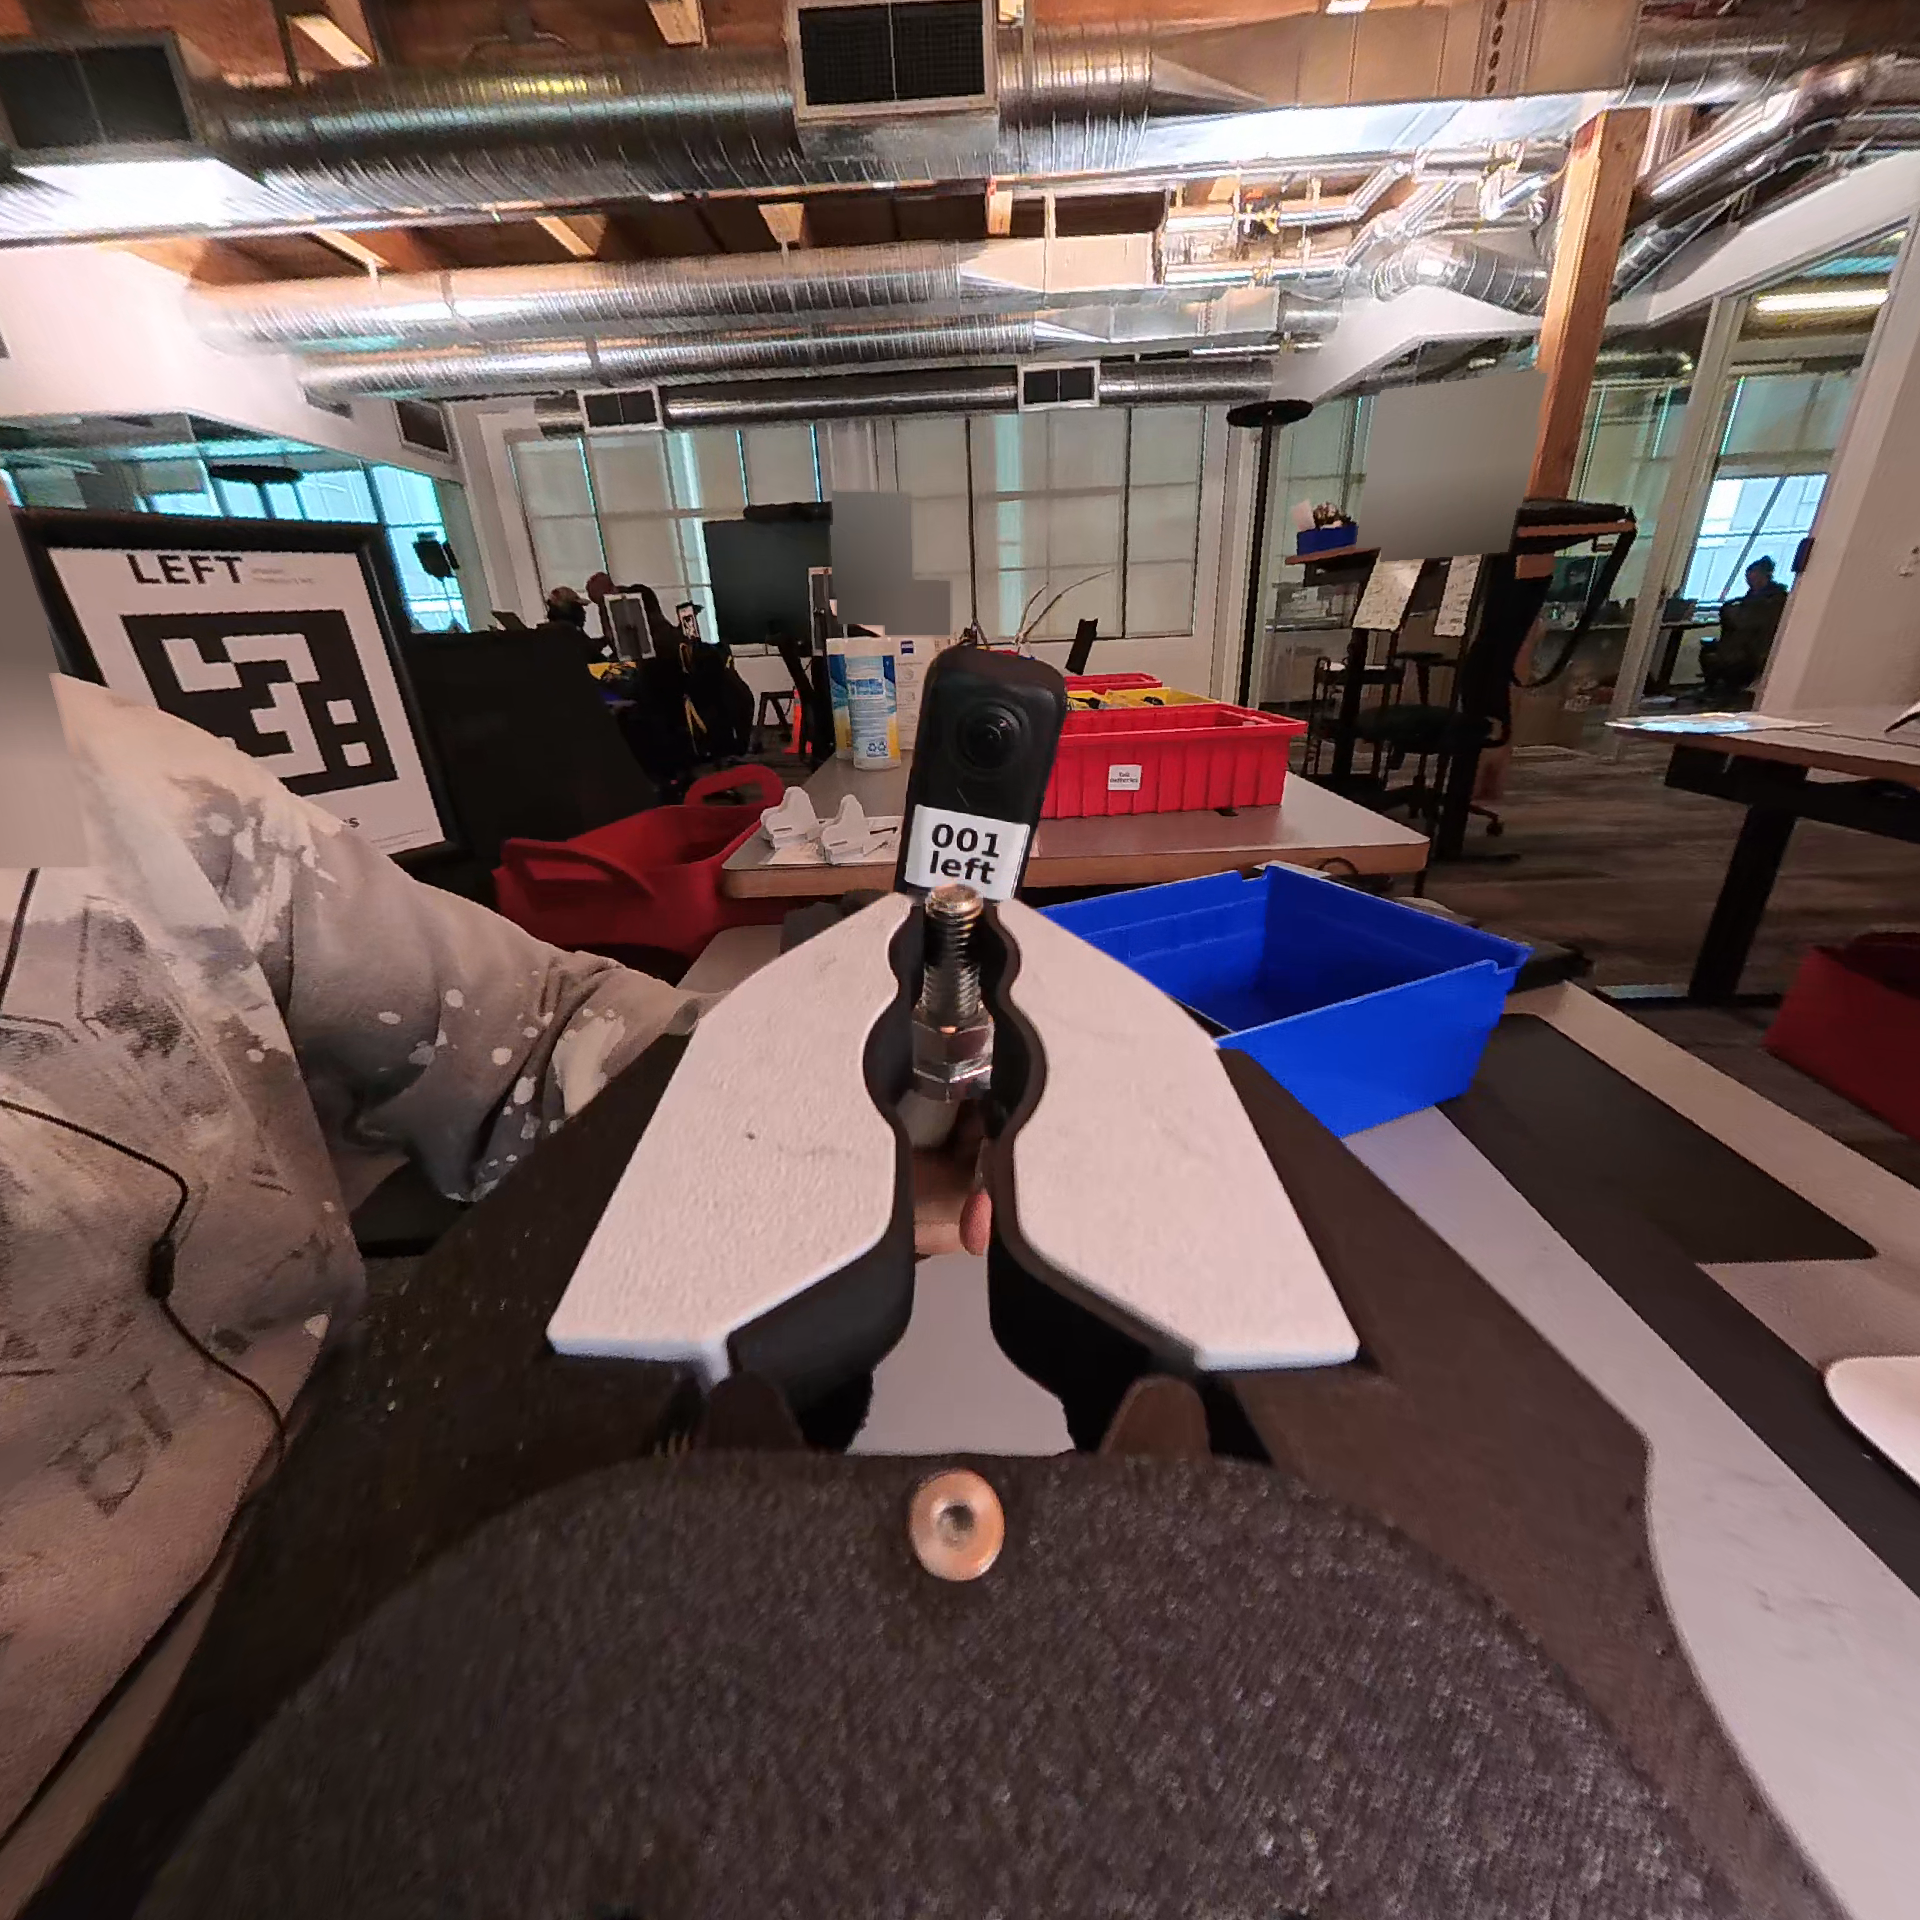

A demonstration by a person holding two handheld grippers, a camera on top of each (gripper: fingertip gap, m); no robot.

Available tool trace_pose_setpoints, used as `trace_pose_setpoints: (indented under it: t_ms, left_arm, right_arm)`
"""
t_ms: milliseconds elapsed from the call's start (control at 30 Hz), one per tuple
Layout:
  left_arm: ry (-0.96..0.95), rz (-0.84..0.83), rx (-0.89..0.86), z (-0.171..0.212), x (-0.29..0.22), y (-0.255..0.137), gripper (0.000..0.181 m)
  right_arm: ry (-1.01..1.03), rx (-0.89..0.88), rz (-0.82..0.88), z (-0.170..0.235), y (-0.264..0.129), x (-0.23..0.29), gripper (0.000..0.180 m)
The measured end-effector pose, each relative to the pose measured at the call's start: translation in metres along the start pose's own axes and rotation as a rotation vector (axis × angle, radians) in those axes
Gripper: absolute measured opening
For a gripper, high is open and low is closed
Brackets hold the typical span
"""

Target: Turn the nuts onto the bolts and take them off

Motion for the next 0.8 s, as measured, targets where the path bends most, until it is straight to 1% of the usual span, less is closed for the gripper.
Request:
trace_pose_setpoints:
  t_ms: [133,433,600,633,733,800]
  left_arm:
    - [0.010,-0.012,0.014,0.002,0.000,0.001,0.018]
    - [0.000,-0.032,-0.026,0.002,0.003,0.000,0.019]
    - [0.057,-0.063,0.002,0.002,0.004,-0.002,0.018]
    - [0.075,-0.086,0.001,0.002,0.005,-0.003,0.018]
    - [0.102,-0.168,-0.041,-0.004,0.012,-0.011,0.018]
    - [0.125,-0.260,-0.067,-0.010,0.019,-0.018,0.018]
  right_arm:
    - [-0.002,0.013,0.002,0.002,0.000,-0.001,0.010]
    - [-0.020,0.006,0.025,0.005,0.002,-0.003,0.010]
    - [-0.025,0.008,0.038,0.006,0.003,-0.005,0.010]
    - [-0.031,0.017,0.056,0.006,0.003,-0.007,0.010]
    - [-0.077,-0.009,0.194,-0.004,-0.002,-0.019,0.026]
    - [-0.096,-0.004,0.291,-0.010,-0.005,-0.027,0.032]
Point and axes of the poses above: each gripper's, where its closed fingertips meet, y out along the fingers, z out of its underside, x = y × z across the jaws, the point moved 4 cm from there along -y, back along the fingers, and after that the axes turned 8 degrees about z, right-handed, at the moved point
